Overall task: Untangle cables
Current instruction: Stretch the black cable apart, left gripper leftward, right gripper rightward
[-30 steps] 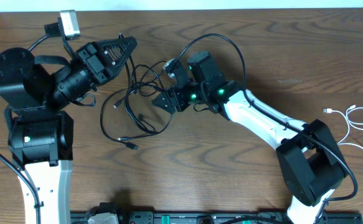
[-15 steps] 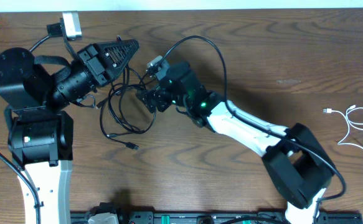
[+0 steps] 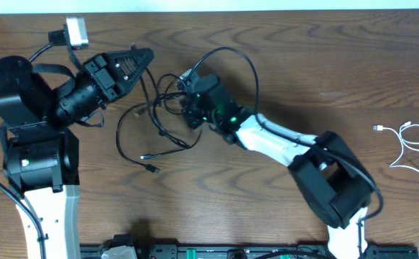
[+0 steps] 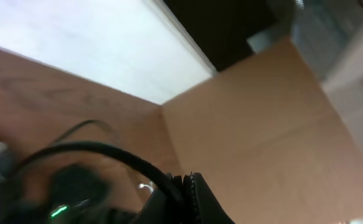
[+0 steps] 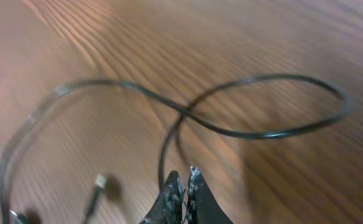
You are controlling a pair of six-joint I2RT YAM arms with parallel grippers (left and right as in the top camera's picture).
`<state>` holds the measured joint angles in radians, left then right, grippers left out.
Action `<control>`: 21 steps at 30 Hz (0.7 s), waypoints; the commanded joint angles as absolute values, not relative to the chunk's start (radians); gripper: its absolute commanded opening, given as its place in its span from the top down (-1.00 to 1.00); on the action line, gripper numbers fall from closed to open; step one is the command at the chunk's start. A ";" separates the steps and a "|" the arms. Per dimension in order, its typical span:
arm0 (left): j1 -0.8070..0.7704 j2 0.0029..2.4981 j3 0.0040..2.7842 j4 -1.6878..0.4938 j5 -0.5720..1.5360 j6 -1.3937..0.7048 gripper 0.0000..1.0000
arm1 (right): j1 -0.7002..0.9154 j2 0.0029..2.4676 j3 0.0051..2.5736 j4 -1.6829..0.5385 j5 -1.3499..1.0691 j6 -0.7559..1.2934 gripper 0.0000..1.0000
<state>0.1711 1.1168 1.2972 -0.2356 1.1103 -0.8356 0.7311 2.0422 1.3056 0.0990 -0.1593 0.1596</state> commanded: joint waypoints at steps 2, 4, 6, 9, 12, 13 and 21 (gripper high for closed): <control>0.225 1.111 1.329 -0.396 0.954 -0.702 0.85 | 0.653 1.863 1.307 -0.045 -0.148 0.088 0.98; 0.236 1.111 1.329 -0.489 0.857 -0.672 0.85 | 0.628 1.811 1.307 -0.109 -0.149 0.088 0.98; 0.237 1.111 1.329 -0.572 0.752 -0.646 0.85 | 0.605 1.760 1.307 -0.178 -0.148 0.087 0.98; 0.237 1.111 1.329 -0.677 0.588 -0.624 0.85 | 0.570 1.697 1.307 -0.255 -0.149 0.087 0.98; 0.237 1.111 1.329 -0.749 0.436 -0.619 0.85 | 0.524 1.630 1.307 -0.308 -0.148 0.087 0.98; 0.237 1.112 1.329 -0.764 0.394 -0.612 0.85 | 0.512 1.612 1.307 -0.316 -0.148 0.088 0.98; 0.237 1.149 1.328 -0.827 0.134 -0.576 0.85 | 0.435 1.449 1.307 -0.334 -0.152 0.038 0.98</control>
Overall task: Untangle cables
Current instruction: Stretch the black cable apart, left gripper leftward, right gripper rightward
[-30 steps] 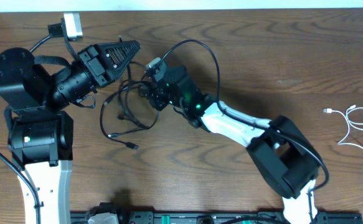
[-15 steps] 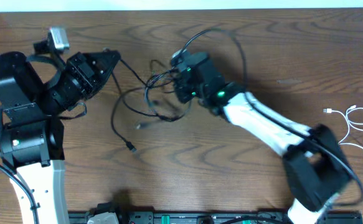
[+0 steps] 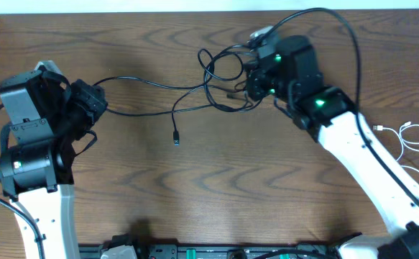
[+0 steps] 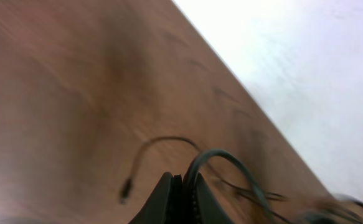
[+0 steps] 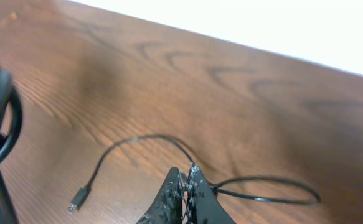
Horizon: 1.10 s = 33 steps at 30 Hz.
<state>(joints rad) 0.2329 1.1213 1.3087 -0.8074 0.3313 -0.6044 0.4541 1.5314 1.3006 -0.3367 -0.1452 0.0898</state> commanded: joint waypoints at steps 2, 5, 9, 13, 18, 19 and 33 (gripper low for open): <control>0.237 1.174 1.328 -0.850 0.064 -0.577 0.85 | 0.424 1.407 1.307 -0.346 -0.148 0.003 0.98; 0.238 1.213 1.328 -0.876 0.009 -0.579 0.85 | 0.399 1.356 1.307 -0.371 -0.094 -0.006 0.98; 0.261 1.272 1.328 -0.901 0.012 -0.585 0.85 | 0.344 1.303 1.307 -0.436 0.096 -0.006 0.98; 0.290 1.308 1.328 -0.939 0.021 -0.630 0.85 | 0.280 1.284 1.307 -0.480 0.214 -0.004 0.98; 0.342 1.322 1.328 -0.949 0.088 -0.629 0.85 | 0.173 1.280 1.307 -0.485 0.213 0.064 0.98; 0.358 1.322 1.328 -0.949 0.094 -0.629 0.85 | 0.150 1.280 1.307 -0.480 0.187 0.064 0.98; 0.723 1.349 1.326 -0.968 0.446 -0.704 0.85 | -0.047 1.281 1.307 -0.483 -0.105 0.101 0.98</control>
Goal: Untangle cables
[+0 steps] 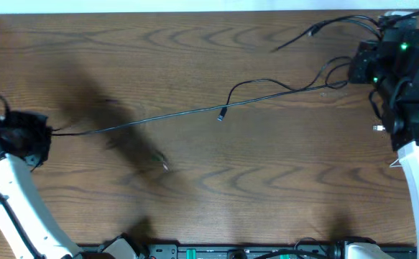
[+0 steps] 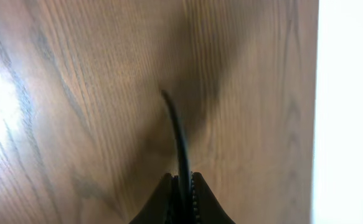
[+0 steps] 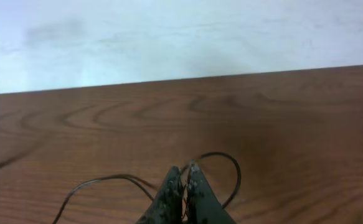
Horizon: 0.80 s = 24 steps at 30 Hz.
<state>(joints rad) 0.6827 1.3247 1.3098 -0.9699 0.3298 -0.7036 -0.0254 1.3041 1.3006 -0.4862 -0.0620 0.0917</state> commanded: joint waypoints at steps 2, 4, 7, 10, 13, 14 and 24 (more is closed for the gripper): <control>0.722 1.360 1.326 -0.968 0.447 -0.696 0.85 | -0.051 1.281 1.307 -0.483 -0.119 0.101 0.98; 0.710 1.370 1.326 -0.968 0.469 -0.657 0.85 | -0.051 1.281 1.307 -0.481 -0.174 0.100 0.98; 0.675 1.383 1.326 -0.961 0.487 -0.615 0.85 | -0.051 1.281 1.307 -0.470 -0.285 0.096 0.98; 0.653 1.392 1.326 -0.935 0.487 -0.598 0.85 | -0.052 1.281 1.307 -0.463 -0.294 0.096 0.98; 0.643 1.402 1.326 -0.936 0.486 -0.595 0.85 | -0.052 1.281 1.307 -0.463 -0.354 0.095 0.98; 0.637 1.406 1.326 -0.939 0.487 -0.594 0.86 | -0.052 1.281 1.307 -0.463 -0.414 0.082 0.98; 0.545 1.420 1.325 -0.941 0.486 -0.526 0.85 | -0.050 1.287 1.307 -0.585 -0.521 0.055 0.56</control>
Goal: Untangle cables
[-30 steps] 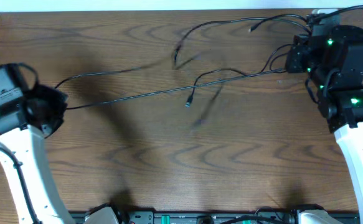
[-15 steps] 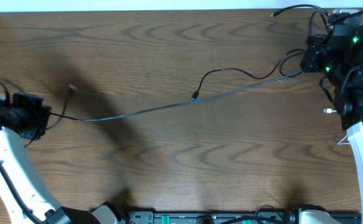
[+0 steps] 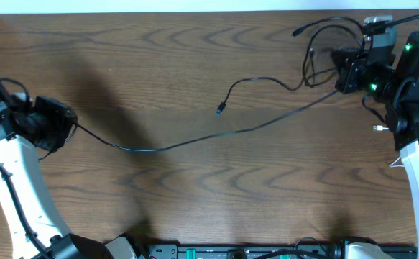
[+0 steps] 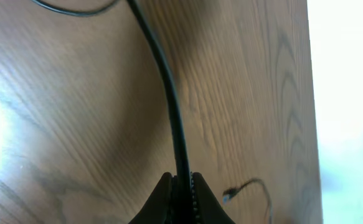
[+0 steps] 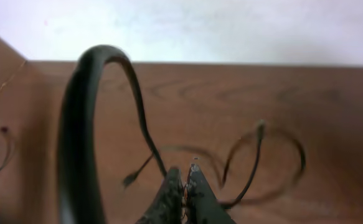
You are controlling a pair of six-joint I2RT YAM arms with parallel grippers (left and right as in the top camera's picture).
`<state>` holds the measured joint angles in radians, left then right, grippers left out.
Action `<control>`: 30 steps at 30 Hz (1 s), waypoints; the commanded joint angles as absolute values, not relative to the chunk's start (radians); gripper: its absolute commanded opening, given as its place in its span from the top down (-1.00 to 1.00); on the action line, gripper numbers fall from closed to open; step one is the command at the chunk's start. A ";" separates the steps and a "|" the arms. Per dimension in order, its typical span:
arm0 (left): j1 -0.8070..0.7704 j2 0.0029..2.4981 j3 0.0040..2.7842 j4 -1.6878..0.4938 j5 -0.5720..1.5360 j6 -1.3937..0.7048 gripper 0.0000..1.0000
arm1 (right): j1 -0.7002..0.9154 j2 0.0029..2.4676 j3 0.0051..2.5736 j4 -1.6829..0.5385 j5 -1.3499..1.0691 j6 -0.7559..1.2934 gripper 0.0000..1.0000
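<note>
A long black cable point(image 3: 159, 149) sags across the table point(image 3: 195, 208) between my two grippers. At the left, my left gripper point(image 3: 64, 122) is shut on one end of it; the left wrist view shows the cable point(image 4: 169, 93) pinched at the left gripper's tips point(image 4: 182, 182). My right gripper point(image 3: 342, 74) is shut on thin black cable point(image 5: 150, 140) beside a small knot of loops point(image 3: 315, 54). A second strand ends in a loose plug point(image 3: 220, 109) mid-table. The right gripper's tips point(image 5: 182, 172) stand closed together.
A white cable point(image 3: 376, 128) lies at the right edge, partly behind the right arm. A thick blurred black loop point(image 5: 75, 124) hangs close to the right wrist camera. The table's far edge meets a white wall point(image 5: 231, 25).
The left gripper has moved right from the table's left edge. The right gripper is a little further left. The long cable, then stretched straight, now sags, and the loops at the right are bunched tighter.
Both grippers were shut on the tangle at mid-left, close together. Then they stood apart, the knot by the right gripper near the middle. Then they were at opposite edges with one cable pulled taut. Now they are slightly closer and the cable is slack.
</note>
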<state>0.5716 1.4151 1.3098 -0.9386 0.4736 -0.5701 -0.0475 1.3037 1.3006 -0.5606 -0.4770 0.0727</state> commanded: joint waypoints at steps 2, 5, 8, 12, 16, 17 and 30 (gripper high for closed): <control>0.531 1.420 1.325 -0.941 0.486 -0.523 0.85 | -0.046 1.289 1.307 -0.622 -0.535 0.052 0.18; 0.526 1.420 1.325 -0.941 0.486 -0.511 0.85 | -0.038 1.289 1.307 -0.648 -0.542 -0.001 -0.28; 0.526 1.420 1.325 -0.942 0.485 -0.490 0.85 | -0.038 1.289 1.307 -0.647 -0.541 -0.002 -0.47; 0.526 1.420 1.325 -0.942 0.485 -0.490 0.85 | -0.038 1.295 1.307 -0.656 -0.498 -0.001 -0.61; 0.526 1.420 1.325 -0.957 0.439 -0.491 0.85 | -0.037 1.324 1.307 -0.696 -0.416 0.006 -0.59; 0.526 1.420 1.325 -0.964 0.408 -0.491 0.85 | -0.038 1.336 1.307 -0.712 -0.400 0.006 -0.58; 0.467 1.420 1.313 -0.982 0.370 -0.494 0.85 | -0.004 1.548 1.307 -0.987 -0.312 -0.031 -0.34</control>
